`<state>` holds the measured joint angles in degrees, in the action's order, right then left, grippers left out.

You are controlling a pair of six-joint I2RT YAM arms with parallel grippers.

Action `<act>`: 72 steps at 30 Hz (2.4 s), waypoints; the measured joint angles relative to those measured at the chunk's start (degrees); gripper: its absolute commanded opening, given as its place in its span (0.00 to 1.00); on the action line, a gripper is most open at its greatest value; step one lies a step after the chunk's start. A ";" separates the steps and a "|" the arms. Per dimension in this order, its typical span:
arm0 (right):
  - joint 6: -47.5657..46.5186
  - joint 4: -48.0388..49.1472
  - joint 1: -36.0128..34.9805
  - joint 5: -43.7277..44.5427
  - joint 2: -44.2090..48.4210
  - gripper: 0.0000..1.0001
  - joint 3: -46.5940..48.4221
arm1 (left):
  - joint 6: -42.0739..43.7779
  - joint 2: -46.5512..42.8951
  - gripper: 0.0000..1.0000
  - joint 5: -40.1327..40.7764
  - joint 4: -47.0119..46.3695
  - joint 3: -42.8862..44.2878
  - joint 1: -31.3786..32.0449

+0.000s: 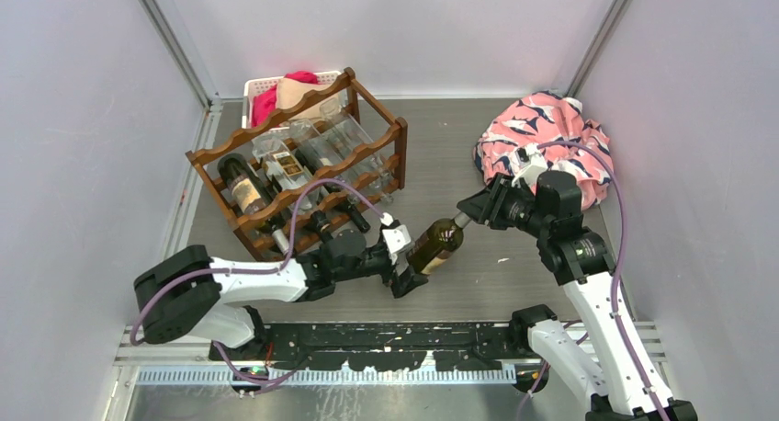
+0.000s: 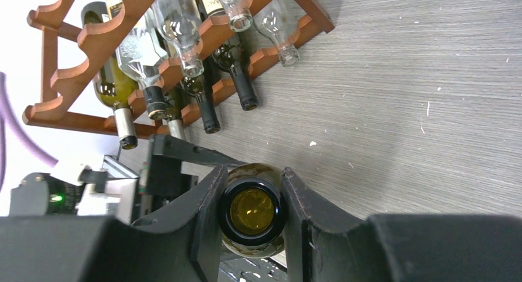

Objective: Put the wine bottle on the wine rack
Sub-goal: Pick up the wine bottle from the center of the board.

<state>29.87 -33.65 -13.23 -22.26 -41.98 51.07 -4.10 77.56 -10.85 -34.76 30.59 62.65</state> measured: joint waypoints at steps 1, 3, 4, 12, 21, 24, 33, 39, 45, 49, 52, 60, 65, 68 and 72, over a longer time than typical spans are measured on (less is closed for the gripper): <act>0.13 0.13 0.04 -0.20 0.07 0.01 0.00 | -0.02 1.03 0.99 0.59 -0.37 0.00 0.13; 0.37 0.26 0.15 -0.68 0.24 0.01 0.00 | -0.02 2.78 0.96 1.68 -1.01 0.00 0.35; 0.42 0.26 0.20 -0.81 0.31 0.01 0.00 | 0.00 3.63 0.95 2.14 -1.49 0.00 0.39; 0.24 0.68 0.66 -0.98 0.50 0.06 -0.09 | 0.44 7.56 0.00 3.87 -1.90 1.18 0.59; -2.38 -2.71 0.76 -3.04 0.33 1.00 1.51 | 7.10 -0.35 0.00 2.10 15.37 3.04 0.50; -4.83 -5.05 0.76 -4.02 0.37 1.00 4.42 | 10.01 -3.23 0.00 -0.57 23.63 4.63 0.50; -14.08 -10.25 0.07 -9.57 0.35 1.00 11.37 | 17.20 -6.23 0.00 -10.08 46.14 11.82 0.37; -18.53 -10.78 -4.11 -15.39 2.08 1.00 8.37 | 23.43 -6.29 0.00 -13.16 60.54 17.73 0.37; -23.80 -12.11 -11.47 -17.90 2.34 1.00 3.82 | 27.58 -5.79 0.00 -15.13 69.13 22.25 0.33; -27.87 -13.29 -17.00 -16.70 1.81 1.00 2.64 | 28.59 -2.05 0.00 -16.63 73.29 27.65 0.15; -31.21 -14.93 -22.34 -13.86 0.61 1.00 2.67 | 28.59 0.61 0.00 -17.64 74.42 30.38 -0.39; -37.11 -16.17 -32.41 -5.51 -3.13 1.00 1.68 | 27.89 1.88 0.00 -20.06 76.22 31.23 -2.78; -40.30 -15.43 -37.05 -1.16 -3.15 1.00 -0.76 | 26.86 1.88 0.00 -22.67 76.19 31.23 -3.54; -41.72 -14.67 -38.86 0.07 -3.45 1.00 -1.55 | 26.77 1.88 0.00 -23.71 76.22 31.30 -3.58; -43.32 -12.90 -42.07 1.81 -4.79 0.89 -2.12 | 26.80 1.88 0.00 -25.18 76.26 31.54 -4.07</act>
<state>-13.45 -46.54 -55.31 -20.45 -46.76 48.95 22.70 79.44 -36.03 41.50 62.13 58.59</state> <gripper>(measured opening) 0.973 0.735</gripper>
